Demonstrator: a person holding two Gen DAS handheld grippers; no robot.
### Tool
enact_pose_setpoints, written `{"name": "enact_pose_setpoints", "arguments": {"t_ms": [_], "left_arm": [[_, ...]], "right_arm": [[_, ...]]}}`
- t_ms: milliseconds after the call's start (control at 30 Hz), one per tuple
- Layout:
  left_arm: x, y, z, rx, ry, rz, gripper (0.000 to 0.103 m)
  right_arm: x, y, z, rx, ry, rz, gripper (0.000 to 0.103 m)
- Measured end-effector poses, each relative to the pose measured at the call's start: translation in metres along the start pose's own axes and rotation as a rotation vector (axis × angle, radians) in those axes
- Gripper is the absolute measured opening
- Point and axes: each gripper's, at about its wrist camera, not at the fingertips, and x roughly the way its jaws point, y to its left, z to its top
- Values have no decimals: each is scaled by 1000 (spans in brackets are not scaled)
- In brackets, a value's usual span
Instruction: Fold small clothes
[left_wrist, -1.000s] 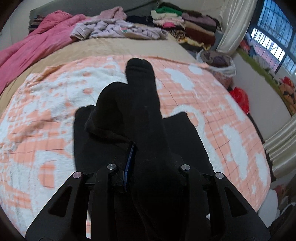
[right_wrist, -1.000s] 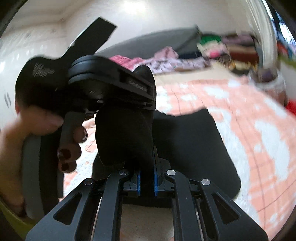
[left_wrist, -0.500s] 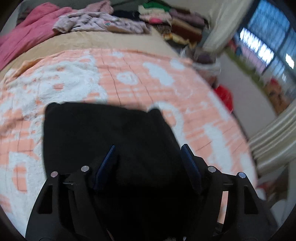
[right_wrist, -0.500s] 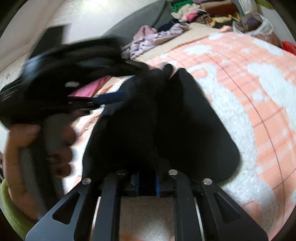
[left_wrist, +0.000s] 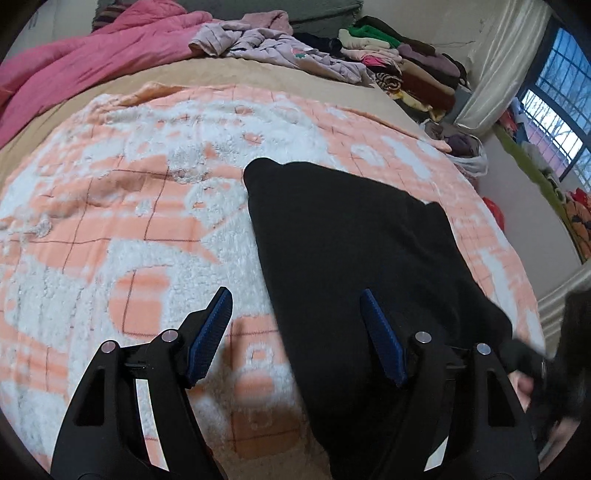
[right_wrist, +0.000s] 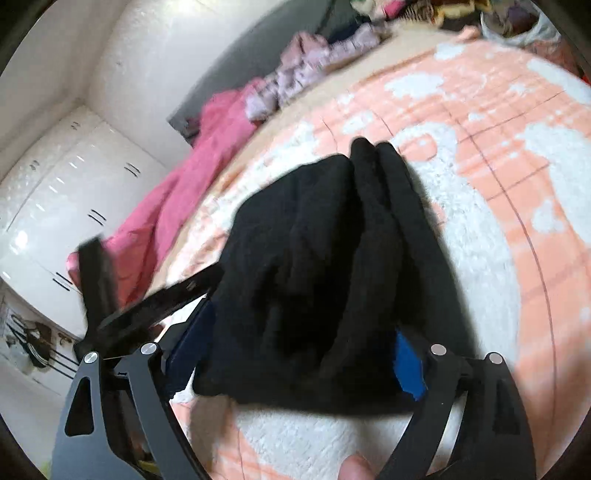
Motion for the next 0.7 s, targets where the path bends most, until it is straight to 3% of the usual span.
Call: {"name": "enact_pose_setpoints", "arguments": {"t_ms": [133,233,467,700], "left_arm": [[-4,-10,-3,63,-15,37,64],[-5,-16,-4,94,-24,56,64],[-2,-23,-6,108,-29,81,66],[-3,-26,-7,87,-25,79,66]], "right_arm": [[19,-5,29,-12,89,-12,86],[24,3,29,-73,92,-36,85],[19,16,17,-236,-14,-105,36],[28,35,19,-424,-97,-211,21]]}}
